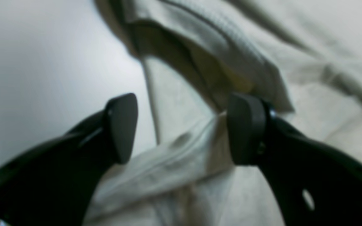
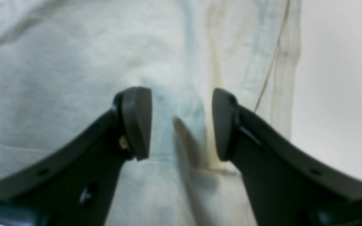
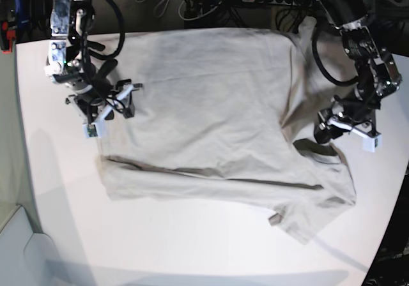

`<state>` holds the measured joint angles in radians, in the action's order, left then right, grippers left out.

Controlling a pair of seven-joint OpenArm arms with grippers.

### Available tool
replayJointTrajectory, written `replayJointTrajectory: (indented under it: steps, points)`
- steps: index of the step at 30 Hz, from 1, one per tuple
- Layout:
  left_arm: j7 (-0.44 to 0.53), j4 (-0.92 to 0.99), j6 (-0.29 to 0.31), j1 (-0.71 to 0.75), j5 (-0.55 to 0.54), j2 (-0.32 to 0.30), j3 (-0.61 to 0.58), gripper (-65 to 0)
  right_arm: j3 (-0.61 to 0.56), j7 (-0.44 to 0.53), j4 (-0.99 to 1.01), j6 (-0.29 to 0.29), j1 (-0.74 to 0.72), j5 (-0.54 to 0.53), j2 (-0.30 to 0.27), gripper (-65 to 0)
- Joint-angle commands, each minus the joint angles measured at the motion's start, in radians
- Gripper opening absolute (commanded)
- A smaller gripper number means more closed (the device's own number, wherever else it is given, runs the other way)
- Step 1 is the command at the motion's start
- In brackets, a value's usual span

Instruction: Layout the t-shirt on the table in an organized manner, then fold the t-shirt properly

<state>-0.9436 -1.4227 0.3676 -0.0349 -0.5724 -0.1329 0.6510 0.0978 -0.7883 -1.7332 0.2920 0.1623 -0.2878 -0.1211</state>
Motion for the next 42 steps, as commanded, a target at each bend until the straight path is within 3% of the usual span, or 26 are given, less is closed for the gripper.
replayJointTrajectory:
  steps: [1,7,11,14,26,30,42]
  points:
    - [0.013,0.012,0.003,-0.024,-0.048,-0.018,0.002,-21.7,0.003,0.022,-0.015,0.006,-0.010,-0.008,-0.007,-33.8]
    - [0.013,0.050,0.008,-0.052,-0.145,-0.023,0.000,-21.7,0.003,0.022,-0.015,0.006,-0.010,-0.008,-0.007,-33.8]
    - [0.013,0.056,0.100,-0.070,-0.162,-0.020,0.000,-21.7,0.003,0.022,-0.015,0.006,-0.011,-0.008,-0.007,-33.8]
    - [0.013,0.076,0.126,-0.098,-0.157,-0.014,-0.001,-21.7,0.003,0.022,-0.015,0.006,-0.011,-0.008,-0.007,-33.8]
    - [0.015,0.300,0.135,-0.184,-0.163,-0.011,-0.001,-21.7,0.001,0.022,-0.015,0.006,-0.025,-0.006,-0.007,-33.8]
    - [0.056,0.316,0.135,-0.194,-0.166,0.011,-0.006,-21.7,0.001,0.022,-0.015,0.006,-0.025,-0.006,-0.007,-33.8]
    - [0.061,0.317,0.136,-0.257,-0.162,0.065,-0.006,-21.9,0.001,0.022,-0.014,0.006,-0.025,-0.006,-0.010,-33.8]
